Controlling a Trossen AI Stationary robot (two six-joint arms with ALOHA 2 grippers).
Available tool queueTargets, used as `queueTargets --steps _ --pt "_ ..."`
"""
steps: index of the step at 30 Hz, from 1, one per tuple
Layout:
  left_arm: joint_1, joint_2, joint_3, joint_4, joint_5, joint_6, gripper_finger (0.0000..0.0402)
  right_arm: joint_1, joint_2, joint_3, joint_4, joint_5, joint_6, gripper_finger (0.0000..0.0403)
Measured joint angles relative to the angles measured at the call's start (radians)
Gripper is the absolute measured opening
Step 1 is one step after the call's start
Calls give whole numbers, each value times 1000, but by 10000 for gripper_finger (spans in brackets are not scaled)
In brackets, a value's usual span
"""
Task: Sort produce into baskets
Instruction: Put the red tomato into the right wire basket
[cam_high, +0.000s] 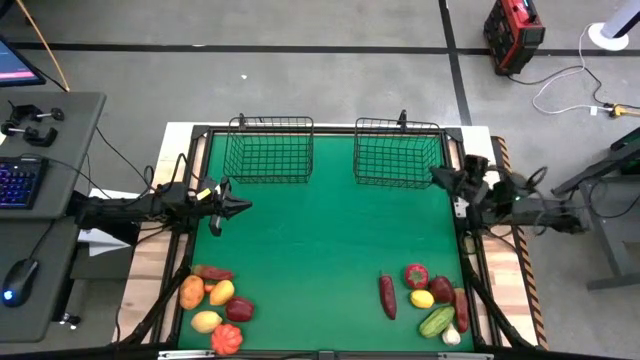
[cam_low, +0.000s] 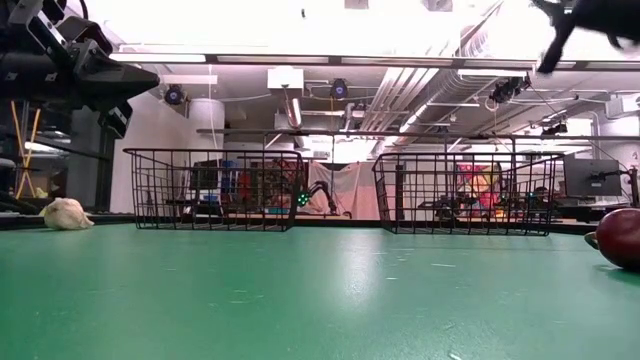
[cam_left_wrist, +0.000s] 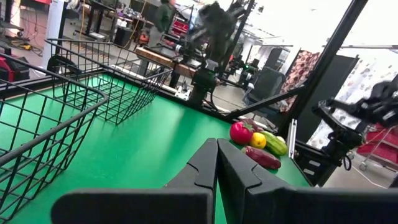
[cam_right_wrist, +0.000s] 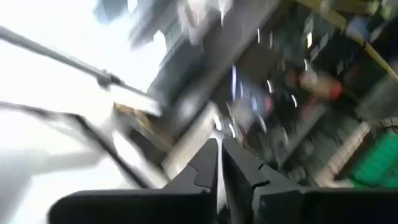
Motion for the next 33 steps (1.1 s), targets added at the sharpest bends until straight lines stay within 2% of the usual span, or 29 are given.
queueTargets --steps 4,9,13,16,19,22,28,33 --pt "0 0 0 0 0 0 0 63 195 290 -442 -111 -158 66" --pt "0 0 0 0 0 0 0 162 494 624 -959 -223 -355 157" --pt "0 0 0 0 0 0 0 243 730 842 -1343 -285 -414 236" --pt "0 0 0 0 0 0 0 302 888 959 -1537 -309 -398 285" --pt "0 0 0 0 0 0 0 362 1020 1024 -1645 -341 -358 320" --pt "0 0 0 0 0 0 0 415 1131 1044 -1671 -368 -318 339" --pt "0 0 0 0 0 0 0 515 1304 1034 -1681 -374 -148 343" --pt "0 0 0 0 0 0 0 577 1400 1034 -1645 -302 -40 343"
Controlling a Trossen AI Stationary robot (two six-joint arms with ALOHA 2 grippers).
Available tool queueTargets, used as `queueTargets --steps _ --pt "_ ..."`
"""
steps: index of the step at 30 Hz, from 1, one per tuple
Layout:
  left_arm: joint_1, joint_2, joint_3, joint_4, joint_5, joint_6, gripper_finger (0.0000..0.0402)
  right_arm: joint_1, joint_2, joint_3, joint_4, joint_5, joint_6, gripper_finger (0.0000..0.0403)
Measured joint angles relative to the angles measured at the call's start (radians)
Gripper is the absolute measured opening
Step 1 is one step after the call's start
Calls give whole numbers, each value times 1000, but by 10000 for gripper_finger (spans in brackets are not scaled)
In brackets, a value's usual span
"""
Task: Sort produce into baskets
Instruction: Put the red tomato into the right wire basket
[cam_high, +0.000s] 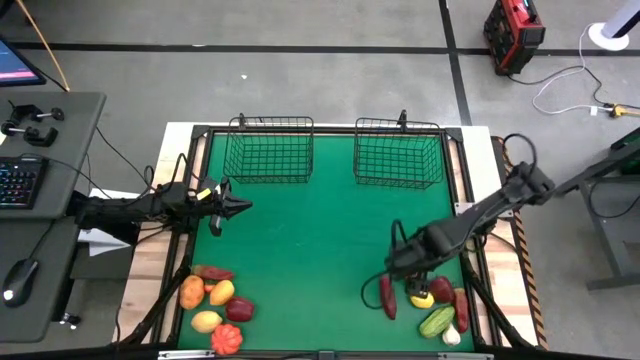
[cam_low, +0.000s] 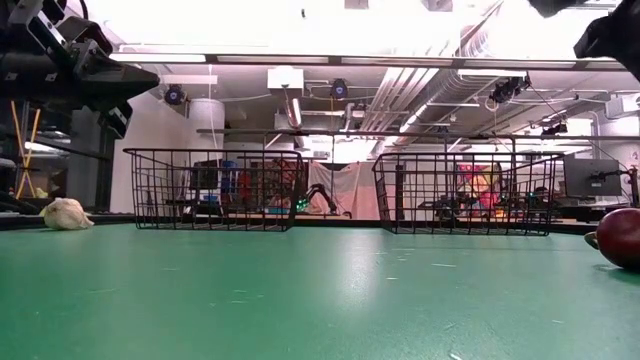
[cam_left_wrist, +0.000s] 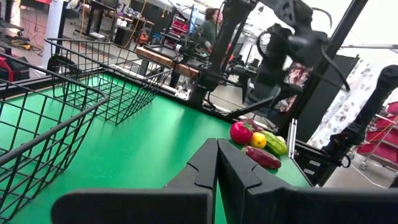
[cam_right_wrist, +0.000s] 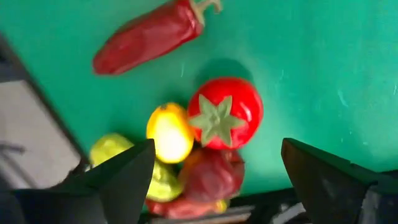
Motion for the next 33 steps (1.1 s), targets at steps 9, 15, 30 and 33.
queueTargets --steps 9,15,30,33 --pt "0 0 0 0 0 0 0 70 123 0 3 105 125 343" --pt "0 0 0 0 0 0 0 62 174 0 -33 82 233 343" --pt "0 0 0 0 0 0 0 36 189 -1 -37 13 409 343" --pt "0 0 0 0 0 0 0 35 194 -1 -23 -14 417 343"
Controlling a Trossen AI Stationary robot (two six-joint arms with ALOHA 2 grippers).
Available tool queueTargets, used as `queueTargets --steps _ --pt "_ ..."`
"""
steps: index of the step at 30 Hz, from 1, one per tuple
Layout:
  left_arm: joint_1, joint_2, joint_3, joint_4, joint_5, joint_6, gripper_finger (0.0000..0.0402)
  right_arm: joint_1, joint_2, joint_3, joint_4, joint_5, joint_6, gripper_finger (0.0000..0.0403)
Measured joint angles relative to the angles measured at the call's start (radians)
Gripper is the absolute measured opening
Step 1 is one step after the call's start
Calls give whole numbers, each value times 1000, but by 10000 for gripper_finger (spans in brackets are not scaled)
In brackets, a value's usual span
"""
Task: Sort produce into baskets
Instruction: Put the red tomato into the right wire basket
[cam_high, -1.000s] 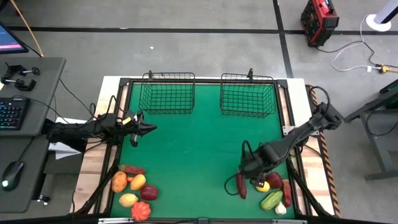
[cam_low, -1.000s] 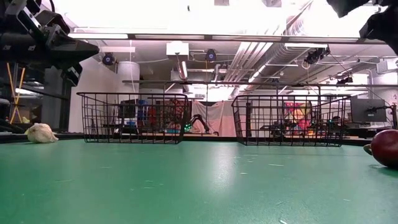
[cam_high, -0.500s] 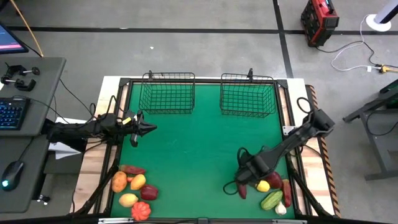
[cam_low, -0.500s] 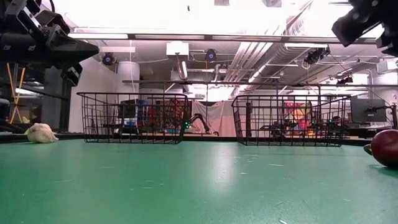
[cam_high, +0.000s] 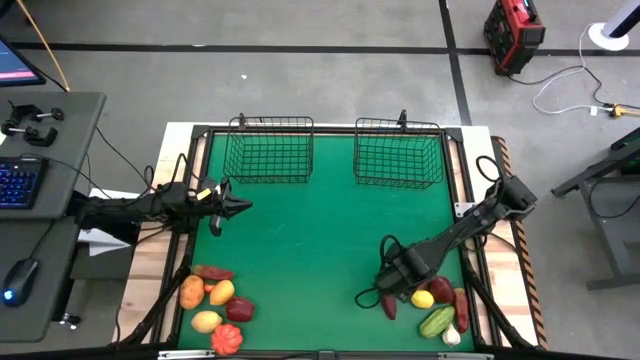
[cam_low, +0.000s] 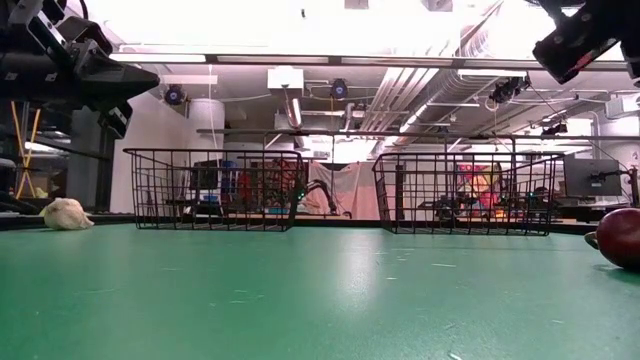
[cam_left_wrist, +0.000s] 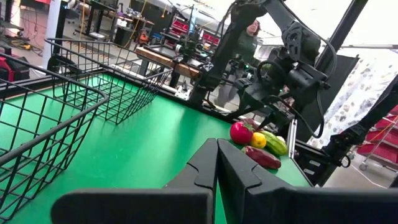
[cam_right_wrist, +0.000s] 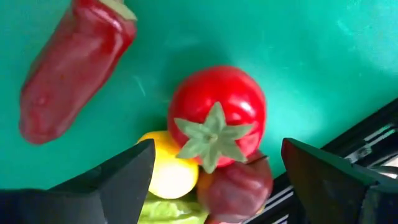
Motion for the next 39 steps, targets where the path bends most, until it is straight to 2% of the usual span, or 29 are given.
queueTargets --steps 24,32,39 --pt "0 0 0 0 0 0 0 -8 198 0 7 -25 -12 343" --pt "0 0 0 0 0 0 0 -13 206 0 13 -39 -52 344" --pt "0 0 0 0 0 0 0 -13 206 0 9 -42 -71 309"
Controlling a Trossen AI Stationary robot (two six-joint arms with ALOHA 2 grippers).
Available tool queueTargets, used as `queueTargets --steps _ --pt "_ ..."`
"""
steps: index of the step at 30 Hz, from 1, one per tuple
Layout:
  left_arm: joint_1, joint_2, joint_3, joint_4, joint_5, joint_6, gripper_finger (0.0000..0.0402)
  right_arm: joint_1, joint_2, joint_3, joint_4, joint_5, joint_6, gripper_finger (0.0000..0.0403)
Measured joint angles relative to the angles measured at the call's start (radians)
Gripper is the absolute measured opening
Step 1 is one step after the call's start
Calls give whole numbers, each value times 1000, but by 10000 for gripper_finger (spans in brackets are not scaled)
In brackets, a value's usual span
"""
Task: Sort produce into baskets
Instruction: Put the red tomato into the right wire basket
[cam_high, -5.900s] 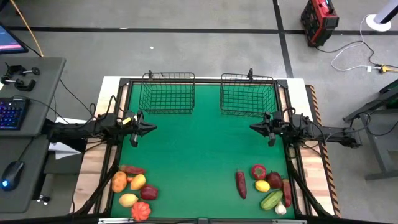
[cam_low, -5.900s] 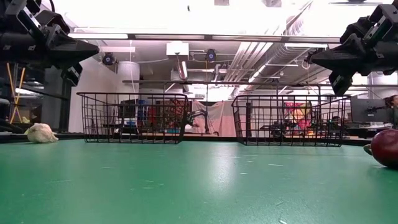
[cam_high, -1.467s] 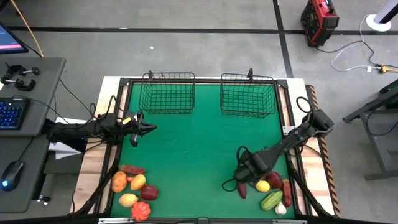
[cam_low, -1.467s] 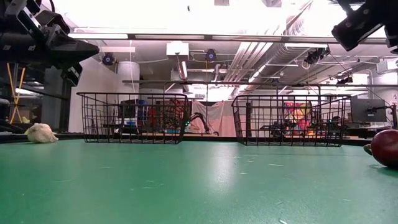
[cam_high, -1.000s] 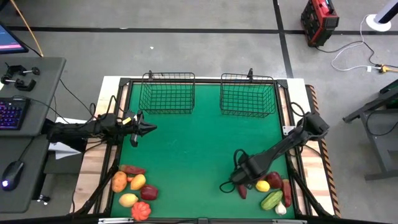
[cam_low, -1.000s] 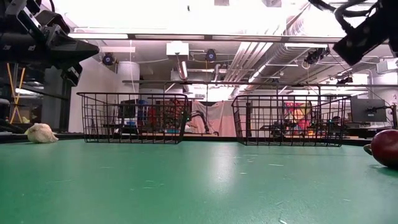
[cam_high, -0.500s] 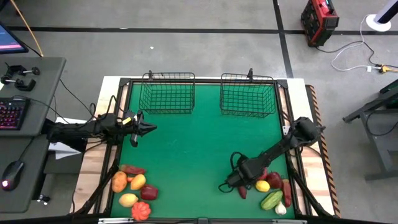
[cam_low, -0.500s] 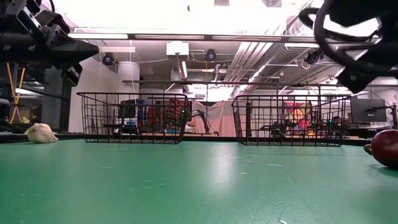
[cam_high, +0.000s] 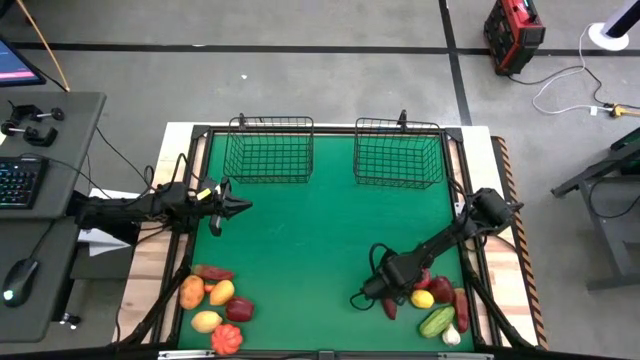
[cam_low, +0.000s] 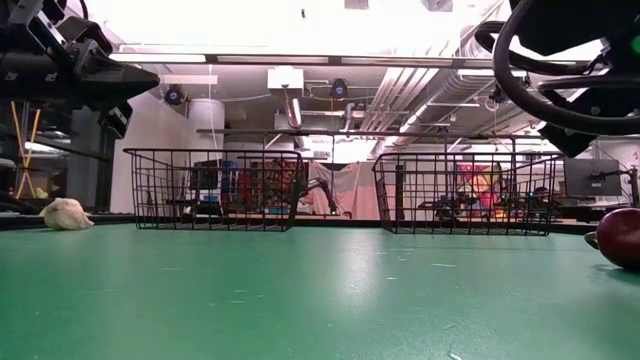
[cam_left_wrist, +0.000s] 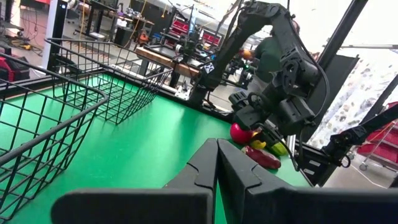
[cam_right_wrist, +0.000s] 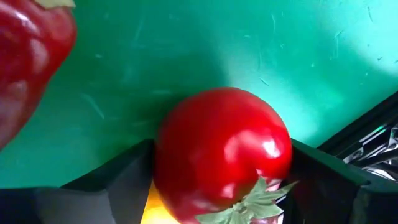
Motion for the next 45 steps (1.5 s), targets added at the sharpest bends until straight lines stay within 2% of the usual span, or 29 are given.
queueTargets --steps 4,8,15,19,24,29,32,39,41,45 --pt "0 0 0 0 0 0 0 0 0 2 -10 1 -18 288" --pt "0 0 0 0 0 0 0 0 -6 3 -23 18 -27 283" --pt "0 0 0 0 0 0 0 -18 -80 50 -104 145 -22 281" --pt "0 0 0 0 0 0 0 -59 -141 118 -161 288 -27 280" --pt "0 0 0 0 0 0 0 -150 -232 220 -158 538 -75 280" --pt "0 0 0 0 0 0 0 -289 -312 310 -144 783 -181 280" --pt "0 0 0 0 0 0 0 -402 -352 323 -126 869 -250 280" --pt "0 0 0 0 0 0 0 -711 -380 273 -92 903 -336 280" --pt "0 0 0 0 0 0 0 -788 -380 240 -52 887 -361 280" --pt "0 0 0 0 0 0 0 -901 -379 168 49 786 -418 291"
